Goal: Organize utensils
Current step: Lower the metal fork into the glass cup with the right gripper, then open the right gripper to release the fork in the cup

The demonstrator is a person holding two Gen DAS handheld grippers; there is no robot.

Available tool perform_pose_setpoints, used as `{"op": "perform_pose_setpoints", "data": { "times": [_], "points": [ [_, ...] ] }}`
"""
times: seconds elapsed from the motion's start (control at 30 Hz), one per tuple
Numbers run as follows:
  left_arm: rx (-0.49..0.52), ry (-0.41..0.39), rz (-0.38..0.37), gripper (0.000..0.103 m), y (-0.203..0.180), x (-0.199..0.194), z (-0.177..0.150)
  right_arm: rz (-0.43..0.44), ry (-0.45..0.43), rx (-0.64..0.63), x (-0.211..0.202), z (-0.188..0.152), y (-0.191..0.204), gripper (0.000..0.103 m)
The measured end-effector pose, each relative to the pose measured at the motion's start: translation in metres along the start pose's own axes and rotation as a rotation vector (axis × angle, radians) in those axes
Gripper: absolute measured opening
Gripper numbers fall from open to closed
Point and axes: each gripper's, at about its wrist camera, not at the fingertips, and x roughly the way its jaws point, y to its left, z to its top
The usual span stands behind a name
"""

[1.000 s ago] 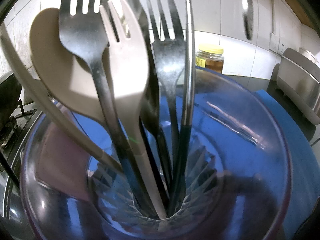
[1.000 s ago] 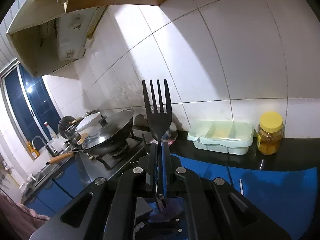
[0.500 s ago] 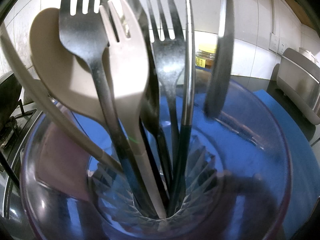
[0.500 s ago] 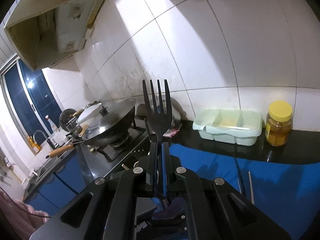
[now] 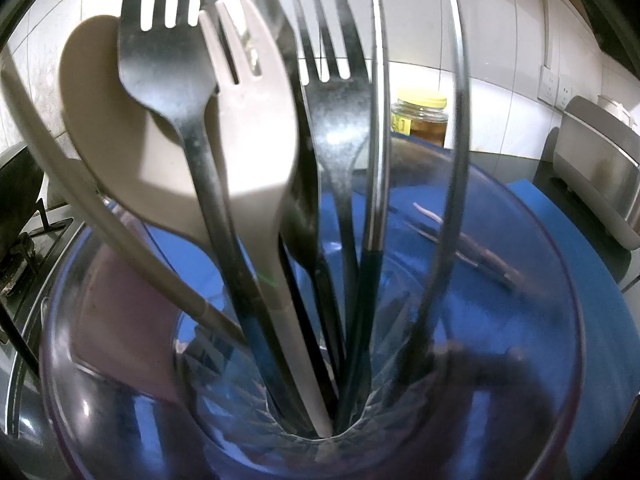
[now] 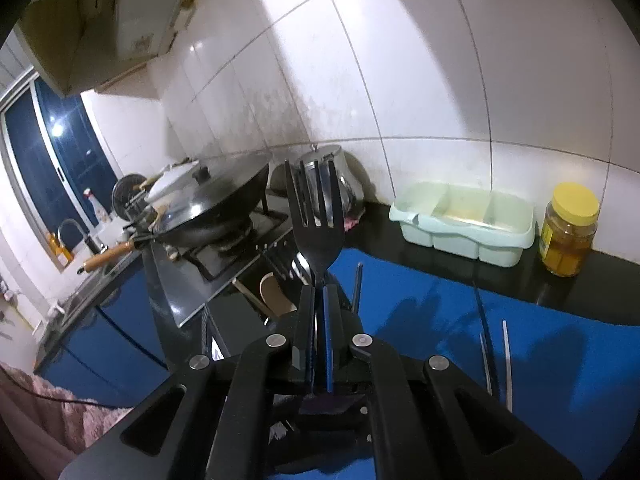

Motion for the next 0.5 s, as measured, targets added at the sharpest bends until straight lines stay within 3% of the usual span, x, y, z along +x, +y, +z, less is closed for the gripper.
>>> {"op": "perform_pose_setpoints", "data": {
  "times": [0.5],
  "points": [
    [0.0,0.0,0.0,0.079,0.0,0.0,0.0,0.026,0.096,0.032,0.019,-0.009,-0.006,0.005]
  ]
}}
